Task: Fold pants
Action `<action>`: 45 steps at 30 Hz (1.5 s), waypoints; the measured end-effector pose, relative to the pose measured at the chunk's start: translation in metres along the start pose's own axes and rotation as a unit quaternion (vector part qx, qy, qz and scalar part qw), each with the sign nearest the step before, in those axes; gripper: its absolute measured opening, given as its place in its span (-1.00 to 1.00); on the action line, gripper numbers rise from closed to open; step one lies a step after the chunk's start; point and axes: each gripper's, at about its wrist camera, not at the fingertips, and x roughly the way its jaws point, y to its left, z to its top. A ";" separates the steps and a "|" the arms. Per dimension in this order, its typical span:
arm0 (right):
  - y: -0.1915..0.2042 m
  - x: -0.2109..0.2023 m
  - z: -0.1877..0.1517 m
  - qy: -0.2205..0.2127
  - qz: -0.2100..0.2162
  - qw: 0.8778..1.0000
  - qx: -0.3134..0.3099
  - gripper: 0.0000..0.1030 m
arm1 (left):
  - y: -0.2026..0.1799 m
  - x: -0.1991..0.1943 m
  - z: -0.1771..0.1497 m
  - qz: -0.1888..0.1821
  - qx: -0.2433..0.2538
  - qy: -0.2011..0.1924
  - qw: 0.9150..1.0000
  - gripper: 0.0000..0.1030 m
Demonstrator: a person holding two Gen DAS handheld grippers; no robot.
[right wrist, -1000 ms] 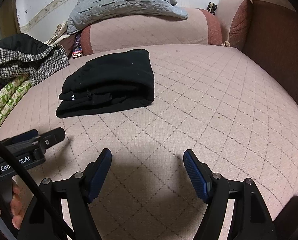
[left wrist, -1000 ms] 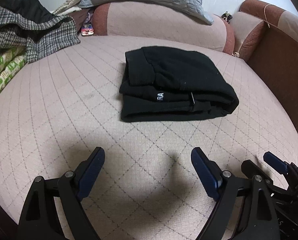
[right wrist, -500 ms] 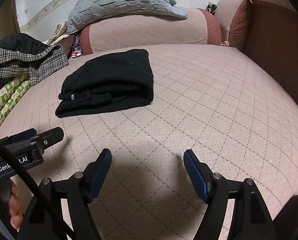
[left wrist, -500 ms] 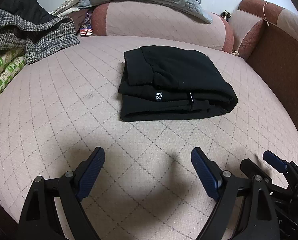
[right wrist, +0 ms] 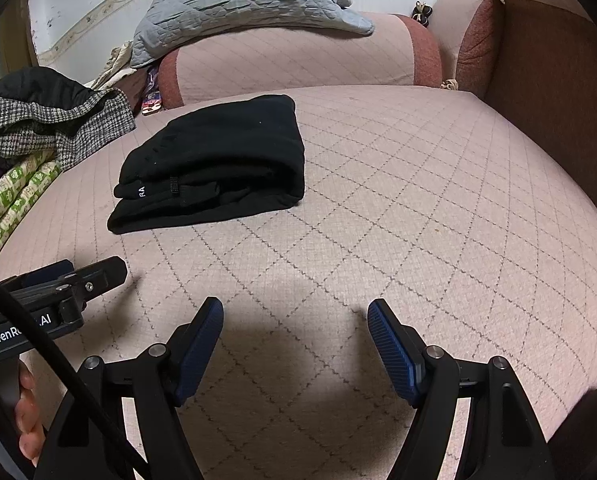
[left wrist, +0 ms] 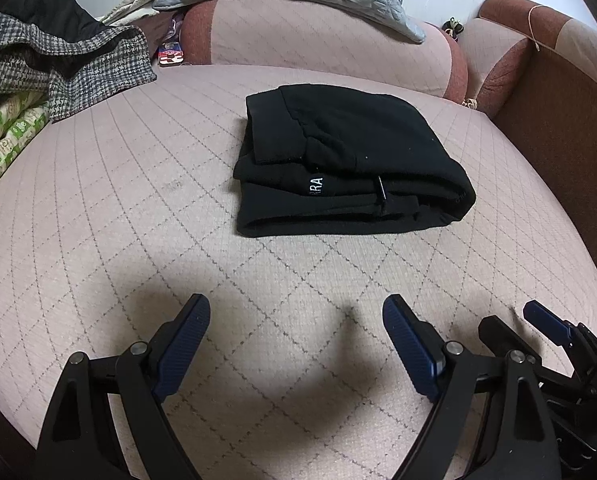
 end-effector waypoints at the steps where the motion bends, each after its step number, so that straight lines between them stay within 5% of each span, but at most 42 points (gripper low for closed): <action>1: 0.000 0.000 0.000 0.000 0.000 1.000 0.000 0.54 | 0.000 0.000 0.000 0.000 0.000 0.000 1.000 0.70; 15: 0.002 0.000 0.001 0.001 0.002 1.000 -0.005 0.55 | -0.001 0.001 0.002 -0.009 -0.008 0.008 1.000 0.70; 19: -0.002 -0.005 0.022 -0.010 0.006 1.000 -0.003 0.55 | 0.017 -0.004 0.029 -0.033 -0.046 0.002 0.998 0.70; 25: 0.002 -0.010 0.060 -0.018 0.036 0.999 -0.011 0.57 | 0.034 -0.008 0.050 -0.013 -0.042 -0.019 0.999 0.70; 29: 0.013 -0.008 0.059 -0.021 0.041 0.999 -0.005 0.57 | 0.038 -0.044 0.048 0.030 -0.039 -0.114 0.992 0.70; 31: 0.021 -0.008 0.052 -0.025 0.039 0.999 -0.012 0.57 | 0.027 -0.075 0.044 0.056 -0.016 -0.178 0.982 0.97; 35: 0.035 -0.013 0.040 -0.040 0.030 0.998 -0.040 0.59 | 0.007 -0.118 0.036 0.042 0.011 -0.243 0.969 1.00; 41: 0.032 -0.019 0.031 -0.046 0.028 0.998 -0.031 0.75 | 0.006 -0.102 0.028 -0.014 -0.007 -0.178 0.984 1.00; 45: 0.029 -0.017 0.023 -0.037 0.008 0.999 -0.033 0.75 | 0.017 -0.079 0.017 0.001 -0.029 -0.137 0.990 1.00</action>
